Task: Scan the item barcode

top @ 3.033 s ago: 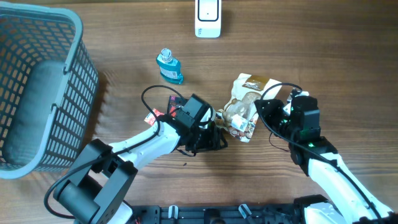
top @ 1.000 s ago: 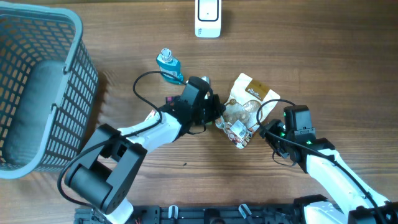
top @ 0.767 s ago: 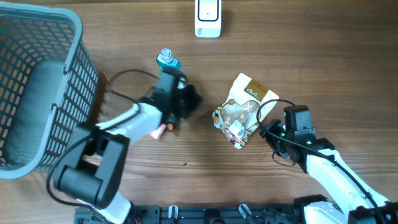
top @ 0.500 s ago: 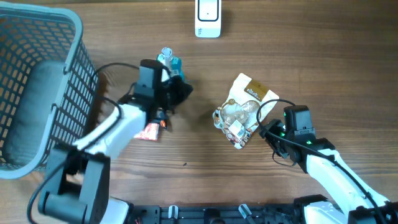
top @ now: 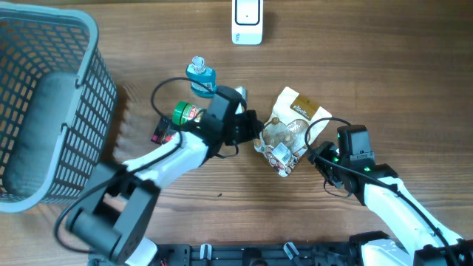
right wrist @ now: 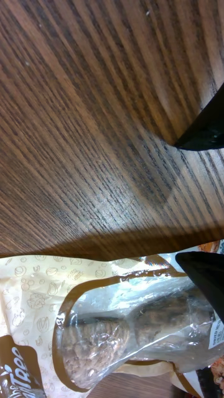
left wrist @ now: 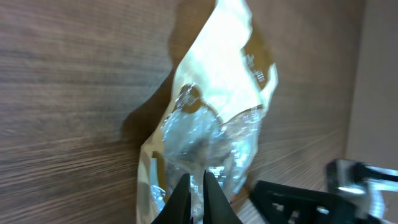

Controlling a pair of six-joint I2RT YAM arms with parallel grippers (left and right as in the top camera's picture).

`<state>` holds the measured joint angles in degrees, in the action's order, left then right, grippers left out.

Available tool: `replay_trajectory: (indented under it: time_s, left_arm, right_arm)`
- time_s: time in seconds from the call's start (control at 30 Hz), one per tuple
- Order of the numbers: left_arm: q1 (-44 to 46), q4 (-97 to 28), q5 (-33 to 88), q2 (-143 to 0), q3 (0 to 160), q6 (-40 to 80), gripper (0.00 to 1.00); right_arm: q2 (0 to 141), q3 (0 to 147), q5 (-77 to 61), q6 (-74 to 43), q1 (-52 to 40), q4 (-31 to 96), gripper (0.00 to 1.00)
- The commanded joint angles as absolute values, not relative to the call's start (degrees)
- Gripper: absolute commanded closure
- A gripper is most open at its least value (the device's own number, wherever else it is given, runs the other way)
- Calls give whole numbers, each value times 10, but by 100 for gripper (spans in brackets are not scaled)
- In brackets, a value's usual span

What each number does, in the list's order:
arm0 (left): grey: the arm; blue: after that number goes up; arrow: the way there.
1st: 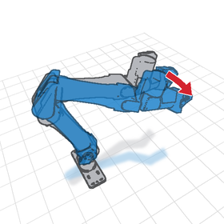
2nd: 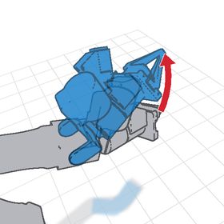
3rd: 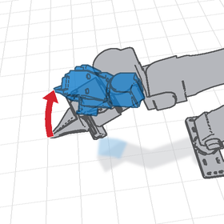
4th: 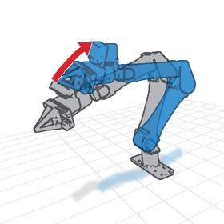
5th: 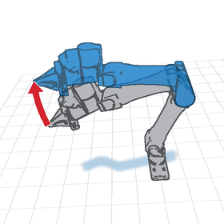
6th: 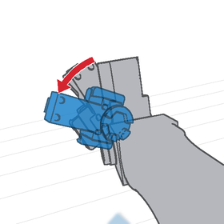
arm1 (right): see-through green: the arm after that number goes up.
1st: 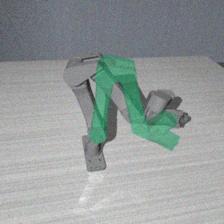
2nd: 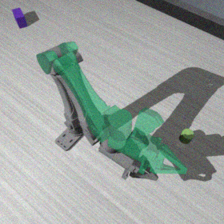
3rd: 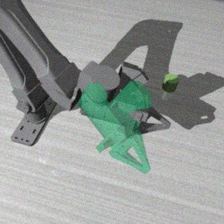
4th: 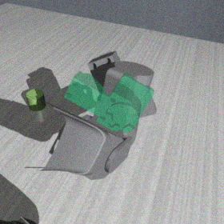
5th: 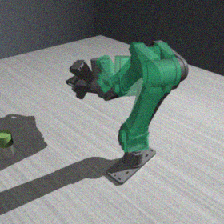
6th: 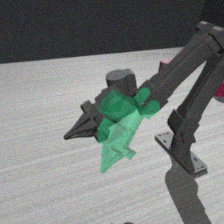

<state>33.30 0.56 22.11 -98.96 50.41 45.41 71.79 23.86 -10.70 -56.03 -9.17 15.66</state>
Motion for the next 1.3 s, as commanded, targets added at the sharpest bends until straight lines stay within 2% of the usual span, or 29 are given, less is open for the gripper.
replay_trajectory:
  time_s: [0.0, 0.1, 0.13, 0.17, 0.2, 0.33, 0.5, 0.73, 0.97, 1.03, 1.13, 1.27]
  left_arm:
    - [359, 42, 214, -1033, 512, 469, 96]
    - [365, 32, 209, -1060, 512, 472, 96]
    - [365, 22, 209, -1070, 512, 471, 96]
    - [365, 17, 207, -1080, 512, 471, 96]
    - [365, 17, 204, -1081, 512, 471, 96]
    - [365, 1, 193, -1086, 512, 469, 96]
    - [365, -21, 179, -1086, 512, 467, 96]
    - [365, -27, 170, -1086, 512, 467, 96]
    - [365, -40, 168, -1086, 512, 467, 96]
    - [365, -42, 168, -1086, 512, 467, 96]
    - [365, -42, 168, -1086, 512, 467, 96]
    - [365, -42, 168, -1086, 512, 467, 96]
  right_arm:
    - [724, 238, -113, -555, -91, 157, 47]
    - [724, 238, -117, -555, -91, 159, 47]
    - [724, 238, -117, -555, -91, 157, 38]
    - [724, 238, -117, -555, -91, 156, 12]
    - [724, 238, -117, -556, -91, 156, 0]
    - [724, 238, -141, -603, -91, 158, 0]
    - [746, 238, -148, -606, -91, 93, 0]
    - [877, 238, -217, -588, -91, -110, 0]
    - [989, 238, -267, -575, -91, -193, 0]
    - [1006, 238, -283, -557, -91, -209, 4]
    - [1014, 238, -311, -517, -91, -243, 23]
    - [1014, 238, -314, -498, -91, -249, 42]
